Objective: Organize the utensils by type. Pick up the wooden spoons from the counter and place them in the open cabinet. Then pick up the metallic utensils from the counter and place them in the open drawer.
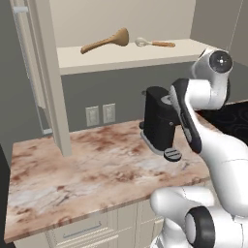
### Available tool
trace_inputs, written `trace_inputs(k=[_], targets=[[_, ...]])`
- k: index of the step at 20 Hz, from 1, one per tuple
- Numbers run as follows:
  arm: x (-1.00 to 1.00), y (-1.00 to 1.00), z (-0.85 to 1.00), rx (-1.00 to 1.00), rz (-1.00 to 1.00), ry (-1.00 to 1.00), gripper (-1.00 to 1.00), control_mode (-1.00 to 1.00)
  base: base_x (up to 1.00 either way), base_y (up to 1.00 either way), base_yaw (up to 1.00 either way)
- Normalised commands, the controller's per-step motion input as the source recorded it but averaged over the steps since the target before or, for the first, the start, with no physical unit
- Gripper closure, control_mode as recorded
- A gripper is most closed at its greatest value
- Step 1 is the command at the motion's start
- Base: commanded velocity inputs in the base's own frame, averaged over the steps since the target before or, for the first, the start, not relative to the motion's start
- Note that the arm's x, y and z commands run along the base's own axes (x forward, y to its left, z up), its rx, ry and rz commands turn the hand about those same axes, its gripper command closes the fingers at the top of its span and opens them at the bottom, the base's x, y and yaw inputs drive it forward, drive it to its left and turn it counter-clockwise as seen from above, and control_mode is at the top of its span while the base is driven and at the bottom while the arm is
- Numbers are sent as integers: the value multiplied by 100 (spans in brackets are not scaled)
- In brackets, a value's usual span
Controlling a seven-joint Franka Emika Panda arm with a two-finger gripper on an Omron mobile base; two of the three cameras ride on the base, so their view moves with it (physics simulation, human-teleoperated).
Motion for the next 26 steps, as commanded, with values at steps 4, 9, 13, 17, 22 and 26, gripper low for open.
trace_inputs(k=[4,9,13,17,22,26], targets=[[-48,1,-53,34,-59,7,-100,-100,0,0,0],[-20,7,-35,32,-41,6,-100,-100,0,0,0],[-13,2,-45,31,-18,9,-100,-100,0,0,0],[-6,1,-19,15,-1,2,-100,-100,0,0,0],[0,0,0,0,0,0,-100,100,-37,-6,-5],[0,0,0,0,0,0,-100,100,-41,-27,-48]])
